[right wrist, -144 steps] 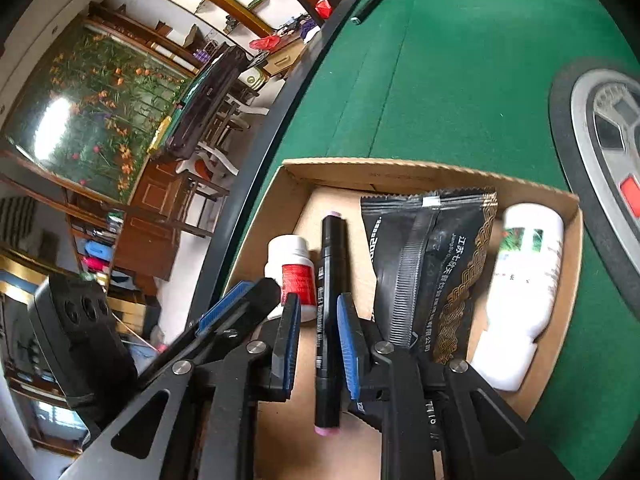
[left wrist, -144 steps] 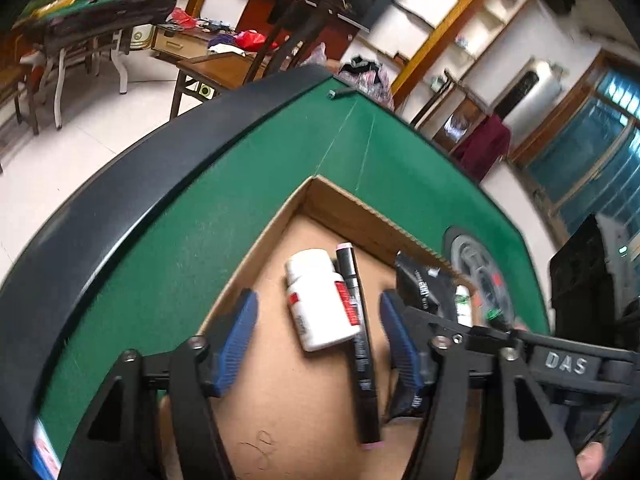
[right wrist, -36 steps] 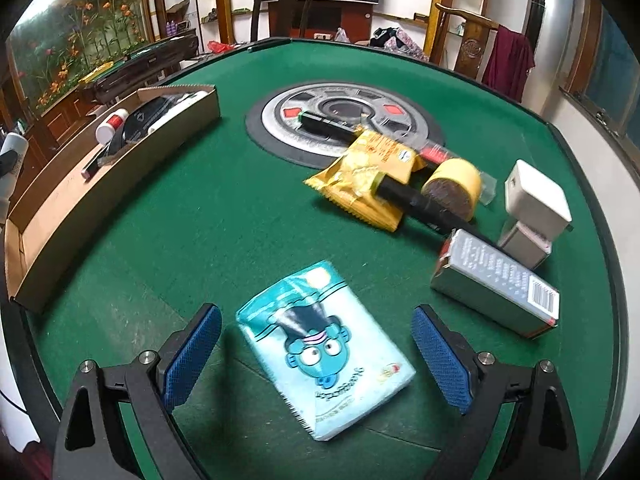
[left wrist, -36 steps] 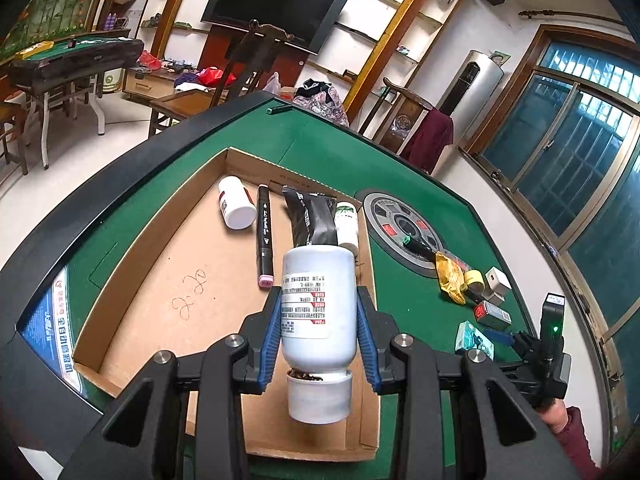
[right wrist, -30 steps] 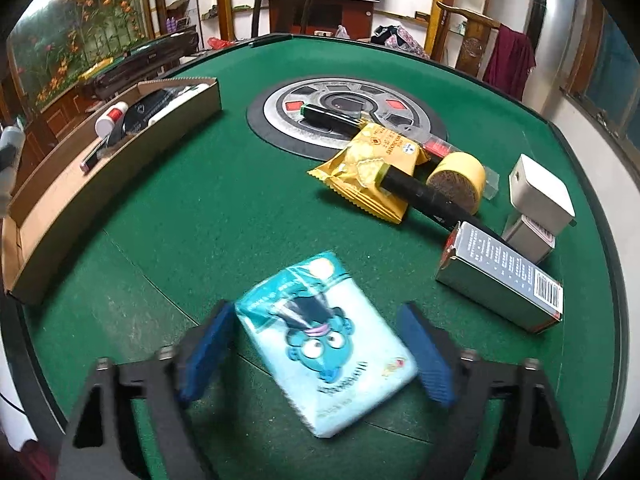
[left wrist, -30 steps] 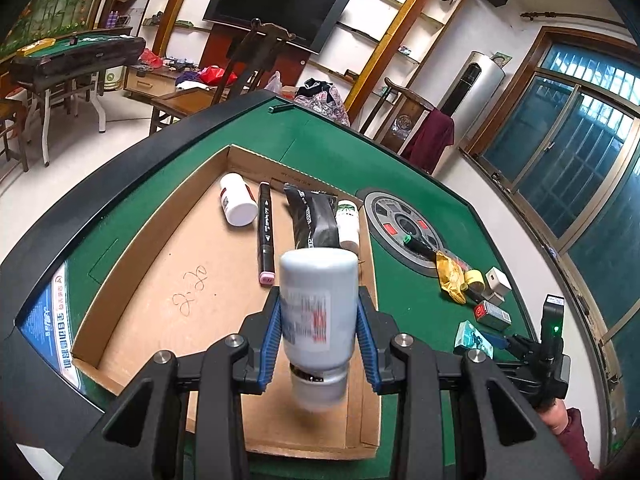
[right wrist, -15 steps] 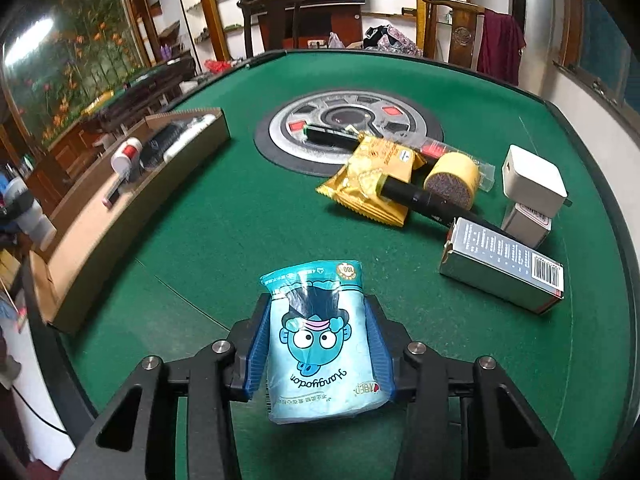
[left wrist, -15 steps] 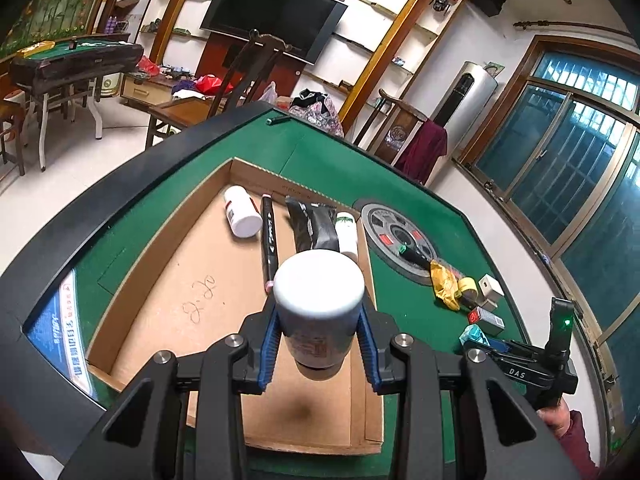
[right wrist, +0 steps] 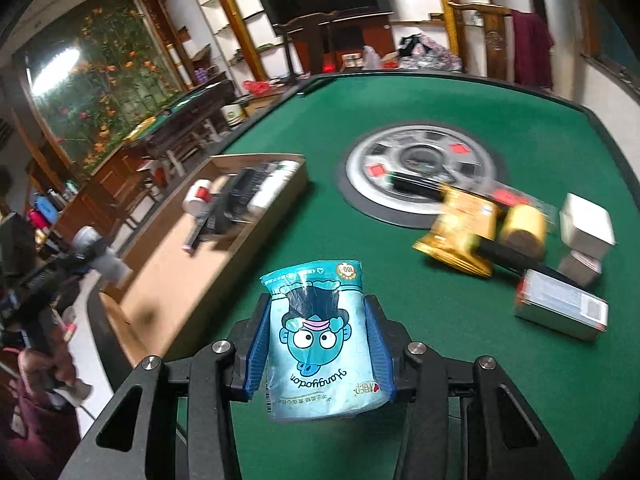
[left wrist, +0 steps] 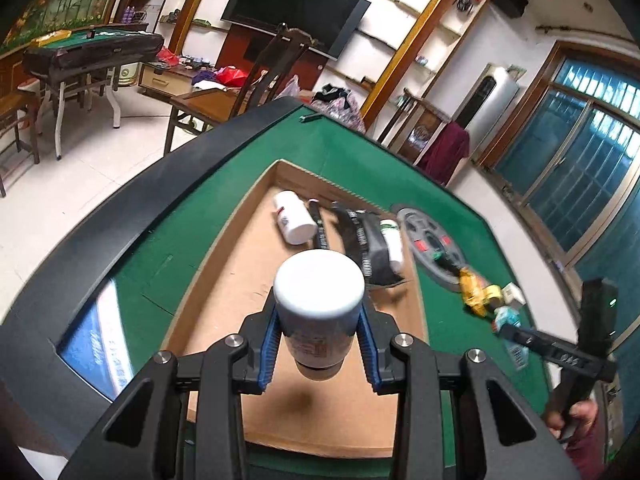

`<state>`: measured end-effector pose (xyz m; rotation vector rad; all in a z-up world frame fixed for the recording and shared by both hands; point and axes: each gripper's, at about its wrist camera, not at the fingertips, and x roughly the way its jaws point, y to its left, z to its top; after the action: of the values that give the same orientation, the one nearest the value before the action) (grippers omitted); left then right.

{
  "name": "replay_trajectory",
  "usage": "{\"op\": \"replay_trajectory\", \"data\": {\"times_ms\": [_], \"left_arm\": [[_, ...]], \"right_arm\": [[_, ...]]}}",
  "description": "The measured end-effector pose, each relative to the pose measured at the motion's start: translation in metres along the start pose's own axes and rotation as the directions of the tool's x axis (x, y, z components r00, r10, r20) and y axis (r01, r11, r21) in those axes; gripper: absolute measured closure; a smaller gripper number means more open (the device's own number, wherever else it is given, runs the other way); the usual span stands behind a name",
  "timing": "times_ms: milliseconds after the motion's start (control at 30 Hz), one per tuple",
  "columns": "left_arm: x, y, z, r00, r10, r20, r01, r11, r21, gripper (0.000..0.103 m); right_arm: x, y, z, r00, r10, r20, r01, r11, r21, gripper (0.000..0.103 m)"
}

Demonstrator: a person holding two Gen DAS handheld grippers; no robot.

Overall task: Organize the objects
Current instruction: 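Place the bottle and the tissue pack into the tray with both grippers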

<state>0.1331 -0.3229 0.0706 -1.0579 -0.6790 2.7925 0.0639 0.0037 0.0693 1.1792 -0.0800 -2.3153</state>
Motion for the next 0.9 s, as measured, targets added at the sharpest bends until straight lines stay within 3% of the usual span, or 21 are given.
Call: {"op": "replay_trajectory", "data": {"times_ms": [267,500,700,900], "left_arm": [[0.018,0.007,0.022,0.996,0.064,-0.058,-0.059,0.995,0.081,0.069],[0.056,0.008,0.041,0.986,0.090,-0.141,-0.072,0.989,0.127,0.069],[0.099,0.015,0.052,0.967,0.115,-0.227,-0.092,0.990,0.110,0.070],[0.123,0.011,0.058,0.955,0.131,-0.267,-0.101,0.987,0.124,0.070]], "right_arm": [[0.045,0.061,0.027,0.992,0.118,-0.054,-0.120,0.992,-0.026,0.054],[0.105,0.096,0.046,0.964,0.220,-0.149,-0.215,0.975,0.052,0.054],[0.147,0.114,0.046,0.963,0.168,-0.213,-0.161,0.986,0.049,0.054],[0.158,0.126,0.044,0.973,0.084,-0.215,-0.089,0.996,-0.016,0.053]]}}
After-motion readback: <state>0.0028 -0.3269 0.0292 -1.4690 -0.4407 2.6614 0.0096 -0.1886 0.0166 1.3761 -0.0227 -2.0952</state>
